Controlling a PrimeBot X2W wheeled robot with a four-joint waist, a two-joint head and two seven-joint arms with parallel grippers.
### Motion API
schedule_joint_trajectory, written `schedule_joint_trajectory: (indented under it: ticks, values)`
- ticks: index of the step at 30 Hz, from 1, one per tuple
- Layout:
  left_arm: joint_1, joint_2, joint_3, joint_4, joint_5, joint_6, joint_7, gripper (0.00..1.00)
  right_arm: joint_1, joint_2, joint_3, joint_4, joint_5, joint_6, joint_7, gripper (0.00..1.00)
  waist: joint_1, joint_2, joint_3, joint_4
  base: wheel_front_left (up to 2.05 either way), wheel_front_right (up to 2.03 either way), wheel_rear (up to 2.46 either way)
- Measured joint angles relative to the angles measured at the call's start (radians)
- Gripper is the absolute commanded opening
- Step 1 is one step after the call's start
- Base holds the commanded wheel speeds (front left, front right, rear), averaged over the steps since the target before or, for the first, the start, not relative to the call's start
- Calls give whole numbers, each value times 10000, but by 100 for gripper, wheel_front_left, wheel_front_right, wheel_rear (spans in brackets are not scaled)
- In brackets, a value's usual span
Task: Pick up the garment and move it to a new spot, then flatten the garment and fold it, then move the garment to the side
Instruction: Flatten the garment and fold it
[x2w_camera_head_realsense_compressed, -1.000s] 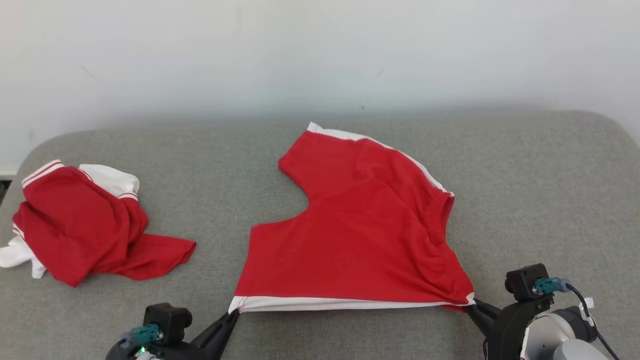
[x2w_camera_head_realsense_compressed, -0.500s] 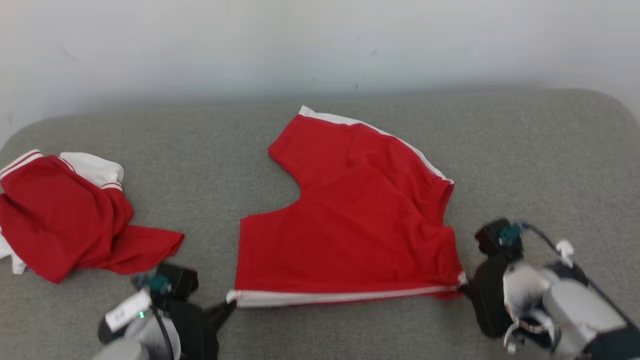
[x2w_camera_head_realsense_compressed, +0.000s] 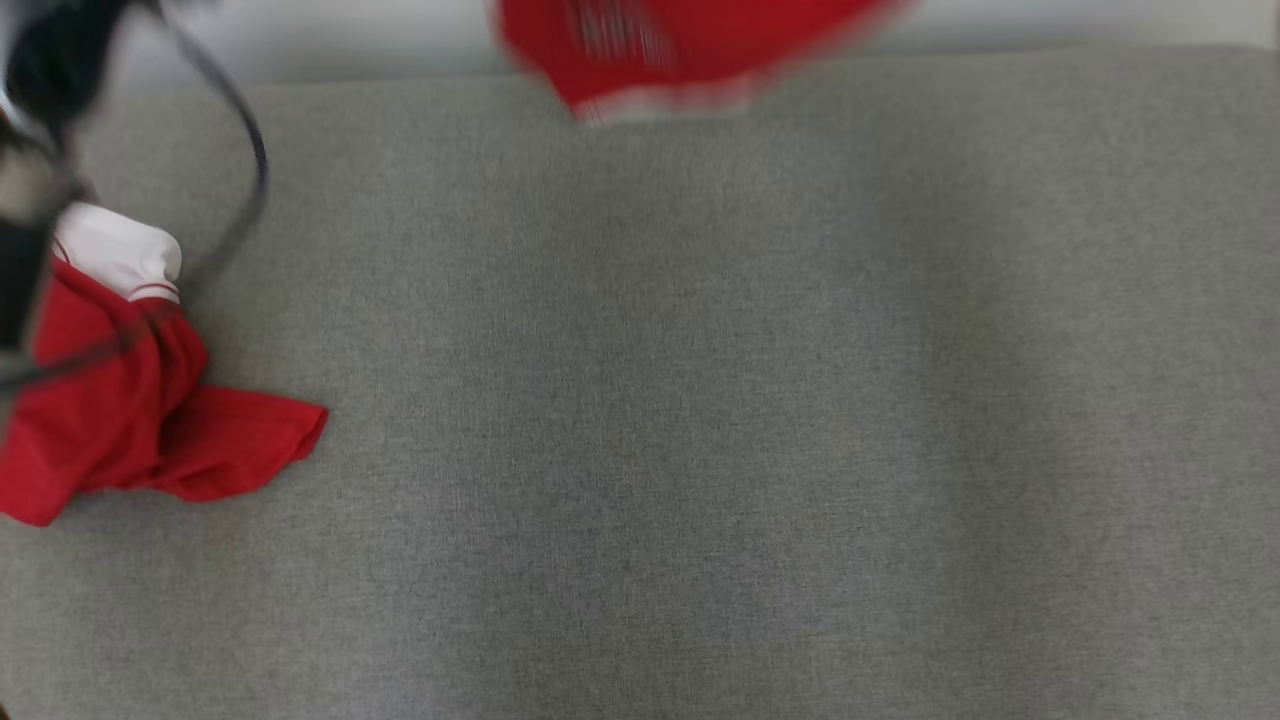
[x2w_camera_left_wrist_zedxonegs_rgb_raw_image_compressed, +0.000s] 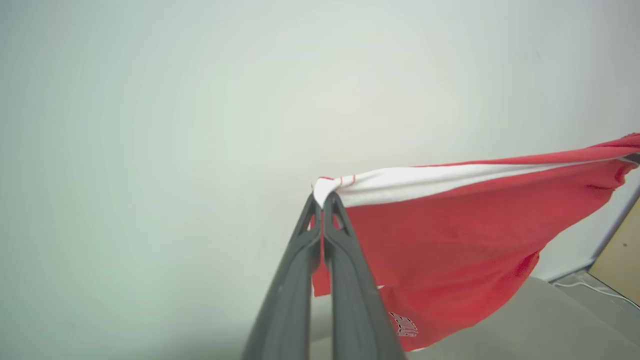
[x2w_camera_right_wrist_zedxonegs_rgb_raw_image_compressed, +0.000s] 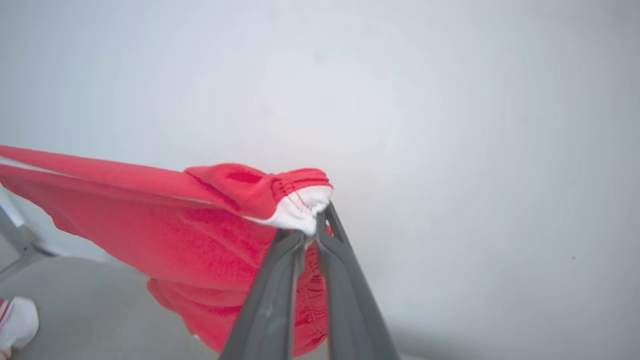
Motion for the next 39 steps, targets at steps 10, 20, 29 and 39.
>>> schedule_joint_trajectory:
  ticks: [10, 20, 29, 39]
  values:
    - [1216, -378, -708, 654, 968, 69, -2073, 0, 1405, -186, 1080, 1313, -1043, 483, -3425, 0, 1, 2, 1328, 330, 0, 0, 0]
    - [3114, -546, -1501, 2075, 435, -859, -1685, 0, 3112, -92, 1889, 2826, -581, 658, -3225, 0, -3, 0, 1122, 538, 0, 0, 0]
    - [5287, -690, -1689, 2034, 228, -815, -2405, 0, 5492, -276, 2729, 2265, 322, 656, -3264, 0, -6, -2, 38, 485, 0, 0, 0]
    - [7897, -777, -2011, 1666, 136, -359, -3007, 0, 8095, -408, 2964, 1789, 851, 656, -3647, 0, -7, -2, -1230, 439, 0, 0, 0]
